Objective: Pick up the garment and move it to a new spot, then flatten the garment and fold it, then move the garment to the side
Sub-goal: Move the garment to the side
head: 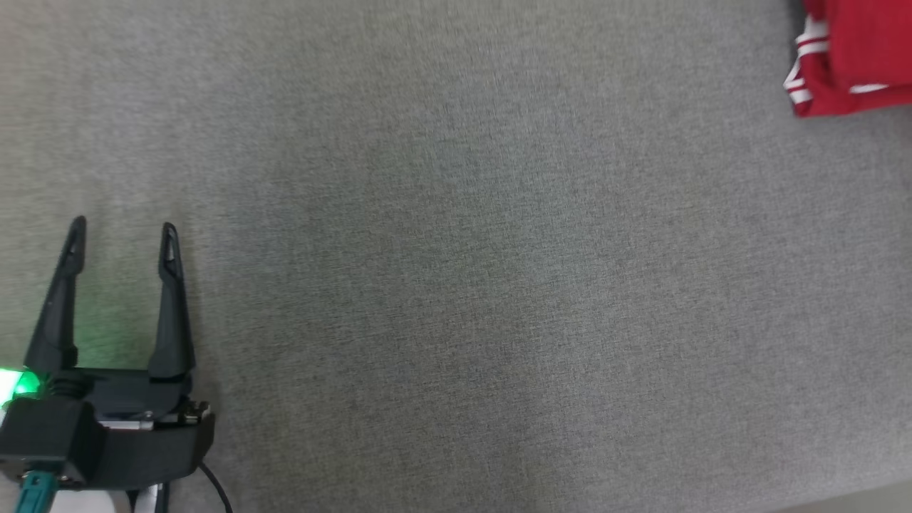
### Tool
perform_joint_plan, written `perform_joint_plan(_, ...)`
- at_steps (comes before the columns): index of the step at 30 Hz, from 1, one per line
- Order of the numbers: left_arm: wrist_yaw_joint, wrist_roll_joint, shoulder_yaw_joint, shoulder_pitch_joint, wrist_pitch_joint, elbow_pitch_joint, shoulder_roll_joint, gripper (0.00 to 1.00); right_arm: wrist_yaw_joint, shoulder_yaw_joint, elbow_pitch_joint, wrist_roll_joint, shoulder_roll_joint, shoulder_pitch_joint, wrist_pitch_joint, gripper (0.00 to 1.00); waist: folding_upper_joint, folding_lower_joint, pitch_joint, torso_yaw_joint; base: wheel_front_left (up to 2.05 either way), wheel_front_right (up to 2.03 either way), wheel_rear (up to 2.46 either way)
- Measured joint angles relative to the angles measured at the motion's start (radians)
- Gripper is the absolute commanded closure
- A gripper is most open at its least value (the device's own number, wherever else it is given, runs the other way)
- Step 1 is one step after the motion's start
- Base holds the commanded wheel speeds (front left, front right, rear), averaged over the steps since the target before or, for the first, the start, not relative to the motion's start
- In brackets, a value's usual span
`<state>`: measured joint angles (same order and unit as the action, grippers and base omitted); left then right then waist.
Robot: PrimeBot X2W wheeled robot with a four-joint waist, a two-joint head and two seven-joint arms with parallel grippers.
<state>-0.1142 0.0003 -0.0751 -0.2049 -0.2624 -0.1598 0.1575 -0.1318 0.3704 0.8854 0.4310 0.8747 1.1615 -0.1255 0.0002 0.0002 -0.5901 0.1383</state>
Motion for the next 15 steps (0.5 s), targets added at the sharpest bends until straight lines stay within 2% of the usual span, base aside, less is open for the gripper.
perform_joint_plan(4, 0.001, 0.002, -0.005, 0.000, 0.000, -0.034, 0.014, 0.00, 0.000, 0.000, 0.026, -0.015, 0.025, 0.040, -0.002, 1.00, 0.0000, -0.0001, -0.043, 0.012, 0.00, 0.00, 0.00)
perform_joint_plan(10, 0.009, 0.003, -0.007, -0.001, -0.001, -0.061, 0.025, 0.00, 0.000, 0.004, 0.064, -0.042, 0.007, 0.072, -0.007, 1.00, -0.0001, -0.0002, -0.090, 0.021, 0.00, 0.00, 0.00)
perform_joint_plan(12, 0.010, 0.005, -0.006, -0.001, -0.001, -0.062, 0.026, 0.00, 0.000, 0.006, 0.070, -0.051, 0.002, 0.076, -0.009, 0.00, -0.0001, -0.0002, -0.094, 0.022, 0.00, 0.00, 0.00)
perform_joint_plan(15, 0.014, 0.005, -0.006, -0.001, -0.001, -0.064, 0.030, 0.00, 0.000, -0.001, 0.097, -0.080, -0.009, 0.093, -0.018, 0.00, -0.0001, -0.0002, -0.098, 0.024, 0.00, 0.00, 0.00)
